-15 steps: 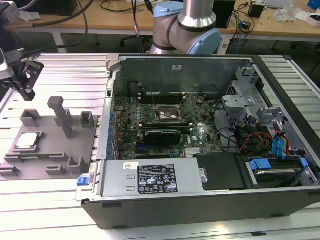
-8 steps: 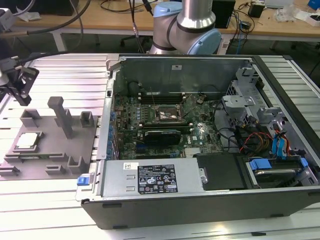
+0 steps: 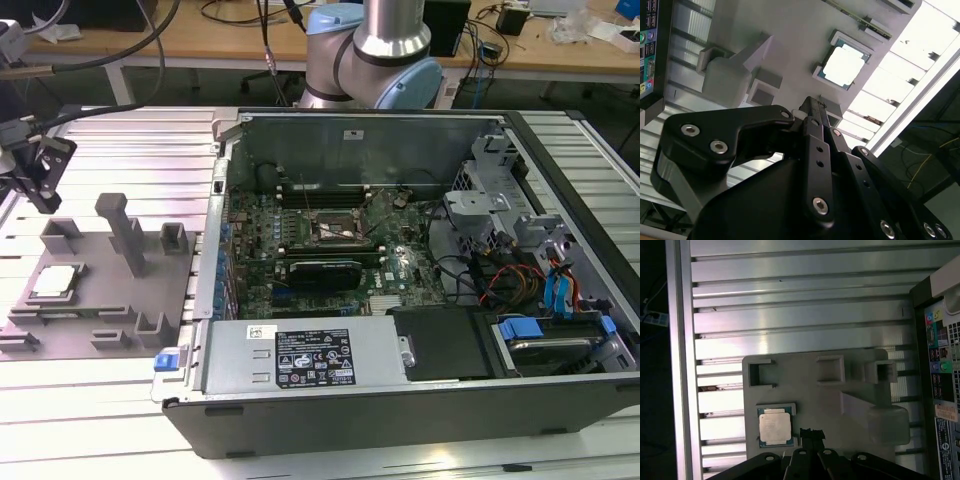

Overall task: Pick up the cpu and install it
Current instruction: 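Pick up the cpu and move it towards the insertion slot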

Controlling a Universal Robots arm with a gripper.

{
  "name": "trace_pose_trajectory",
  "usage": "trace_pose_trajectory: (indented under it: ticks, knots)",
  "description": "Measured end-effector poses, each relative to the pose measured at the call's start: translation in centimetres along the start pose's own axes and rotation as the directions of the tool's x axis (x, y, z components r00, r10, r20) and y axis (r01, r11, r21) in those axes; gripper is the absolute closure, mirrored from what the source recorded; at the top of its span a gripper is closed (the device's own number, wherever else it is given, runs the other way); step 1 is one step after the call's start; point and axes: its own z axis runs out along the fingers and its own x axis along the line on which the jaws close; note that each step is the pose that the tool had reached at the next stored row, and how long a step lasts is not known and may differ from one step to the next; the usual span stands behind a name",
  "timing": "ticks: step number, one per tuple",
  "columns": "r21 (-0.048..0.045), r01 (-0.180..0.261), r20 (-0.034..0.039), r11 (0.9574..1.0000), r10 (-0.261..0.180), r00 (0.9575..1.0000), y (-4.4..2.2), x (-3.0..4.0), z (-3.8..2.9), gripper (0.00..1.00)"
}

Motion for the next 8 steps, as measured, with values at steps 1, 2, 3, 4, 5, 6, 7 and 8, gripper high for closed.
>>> trace_pose_trajectory:
  ticks: [1, 2, 3, 4, 5, 6, 7, 8]
  knots:
    - [0.0, 0.0, 0.0, 1.0, 0.0, 1.0, 0.0, 0.0, 0.0, 0.89]
    - [-0.0001, 0.0, 0.0, 1.0, 0.0, 1.0, 0.0, 0.0, 0.0, 0.89]
    - [0.0, 0.0, 0.0, 1.0, 0.0, 1.0, 0.0, 0.0, 0.0, 0.89]
    - [0.0, 0.0, 0.0, 1.0, 0.0, 1.0, 0.0, 0.0, 0.0, 0.89]
    - [0.0, 0.0, 0.0, 1.0, 0.0, 1.0, 0.0, 0.0, 0.0, 0.89]
    - [0.0, 0.0, 0.0, 1.0, 0.0, 1.0, 0.0, 0.0, 0.0, 0.89]
    - [0.0, 0.0, 0.0, 1.0, 0.0, 1.0, 0.0, 0.0, 0.0, 0.89]
    - [0.0, 0.0, 0.0, 1.0, 0.0, 1.0, 0.0, 0.0, 0.0, 0.89]
